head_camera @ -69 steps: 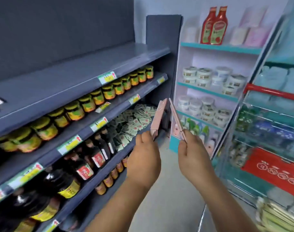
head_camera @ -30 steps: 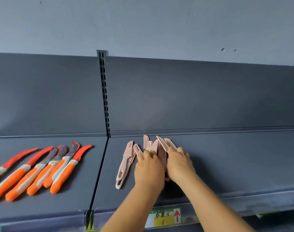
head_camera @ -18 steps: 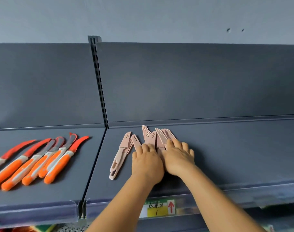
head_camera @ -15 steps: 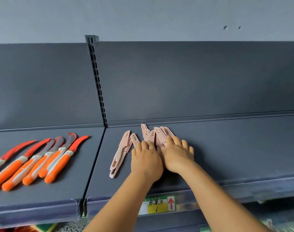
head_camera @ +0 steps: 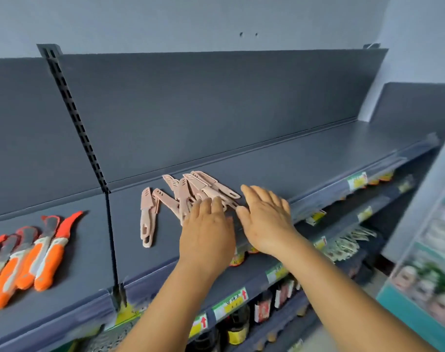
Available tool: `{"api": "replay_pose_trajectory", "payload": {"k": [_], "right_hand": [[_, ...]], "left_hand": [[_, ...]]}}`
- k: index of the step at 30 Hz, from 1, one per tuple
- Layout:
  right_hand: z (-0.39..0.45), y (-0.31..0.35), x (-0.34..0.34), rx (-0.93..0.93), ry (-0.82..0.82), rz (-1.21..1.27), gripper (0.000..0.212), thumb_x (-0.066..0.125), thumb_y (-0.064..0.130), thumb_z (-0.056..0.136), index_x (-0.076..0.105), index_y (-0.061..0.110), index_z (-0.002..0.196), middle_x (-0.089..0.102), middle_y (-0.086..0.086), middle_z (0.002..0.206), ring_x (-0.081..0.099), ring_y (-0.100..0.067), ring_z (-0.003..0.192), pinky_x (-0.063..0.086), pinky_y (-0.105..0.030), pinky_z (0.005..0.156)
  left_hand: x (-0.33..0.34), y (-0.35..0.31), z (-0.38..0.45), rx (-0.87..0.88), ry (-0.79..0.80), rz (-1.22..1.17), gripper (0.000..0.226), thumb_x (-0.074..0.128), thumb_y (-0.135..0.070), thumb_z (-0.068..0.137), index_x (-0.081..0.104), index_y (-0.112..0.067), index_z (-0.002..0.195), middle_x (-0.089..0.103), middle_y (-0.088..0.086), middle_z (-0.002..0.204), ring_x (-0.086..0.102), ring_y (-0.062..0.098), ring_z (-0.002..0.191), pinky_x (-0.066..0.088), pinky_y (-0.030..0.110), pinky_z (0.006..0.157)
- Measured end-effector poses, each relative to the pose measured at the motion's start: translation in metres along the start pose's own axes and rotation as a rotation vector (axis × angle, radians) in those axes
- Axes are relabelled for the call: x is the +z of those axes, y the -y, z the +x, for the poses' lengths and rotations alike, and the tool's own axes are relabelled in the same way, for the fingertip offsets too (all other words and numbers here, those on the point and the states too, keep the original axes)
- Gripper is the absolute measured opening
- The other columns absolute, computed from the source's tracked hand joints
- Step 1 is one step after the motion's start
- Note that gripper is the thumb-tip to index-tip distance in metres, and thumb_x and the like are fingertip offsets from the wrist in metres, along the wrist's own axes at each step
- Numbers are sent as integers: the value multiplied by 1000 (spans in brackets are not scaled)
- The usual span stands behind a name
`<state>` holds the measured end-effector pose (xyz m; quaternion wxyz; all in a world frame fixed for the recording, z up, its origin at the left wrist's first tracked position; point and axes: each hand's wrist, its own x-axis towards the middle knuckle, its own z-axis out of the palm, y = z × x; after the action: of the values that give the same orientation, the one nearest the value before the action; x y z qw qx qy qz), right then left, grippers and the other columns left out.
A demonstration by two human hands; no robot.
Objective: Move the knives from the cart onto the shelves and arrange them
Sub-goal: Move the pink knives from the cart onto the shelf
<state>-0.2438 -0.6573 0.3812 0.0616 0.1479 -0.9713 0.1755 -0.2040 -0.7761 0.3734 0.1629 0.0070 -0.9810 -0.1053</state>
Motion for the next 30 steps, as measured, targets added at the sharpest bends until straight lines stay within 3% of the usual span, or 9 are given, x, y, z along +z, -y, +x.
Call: {"api": "replay_pose_trajectory", "payload": {"k": [8,11,14,17,20,30], "right_hand": [[-144,-51,15,320,-38,40,55,28,40,101,11,28,152,16,6,157,14,-17,143,12,-34,114],[-201,-76,32,474,-36,23,56,25,45,98,16,29,151,22,6,154,21,-17,141,18,-32,112],[-256,-99,43,610,-37,38,54,33,41,99,19,28,150,26,5,154,23,-17,141,20,-31,111],[-310,-122,55,752,-47,58,54,34,40,99,21,27,150,28,4,154,25,-17,141,20,-32,112],[-362,-144,64,914,-63,93,53,34,41,100,21,27,150,27,5,155,24,-17,142,18,-35,115],[-513,-246,74,1266,-93,219,53,40,39,98,28,25,147,33,2,152,30,-20,139,27,-38,113]], "left_hand": [[47,-50,-92,352,150,-102,56,29,-36,89,46,-8,134,49,10,135,40,30,129,33,38,109],[74,-75,-125,457,218,-155,57,29,-39,87,53,-9,129,57,9,126,49,29,121,42,39,101],[95,-104,-159,564,319,-181,47,42,-32,90,50,-11,131,54,7,128,48,28,122,36,36,103],[115,-135,-194,637,456,-201,52,41,-35,96,33,-15,143,37,3,146,31,21,135,23,31,112],[135,-167,-230,713,557,-222,54,35,-35,99,21,-17,148,27,-1,151,23,17,139,16,28,113],[188,-305,-335,906,811,-247,51,41,-31,97,30,-17,145,36,-2,147,31,15,135,22,24,110]]}}
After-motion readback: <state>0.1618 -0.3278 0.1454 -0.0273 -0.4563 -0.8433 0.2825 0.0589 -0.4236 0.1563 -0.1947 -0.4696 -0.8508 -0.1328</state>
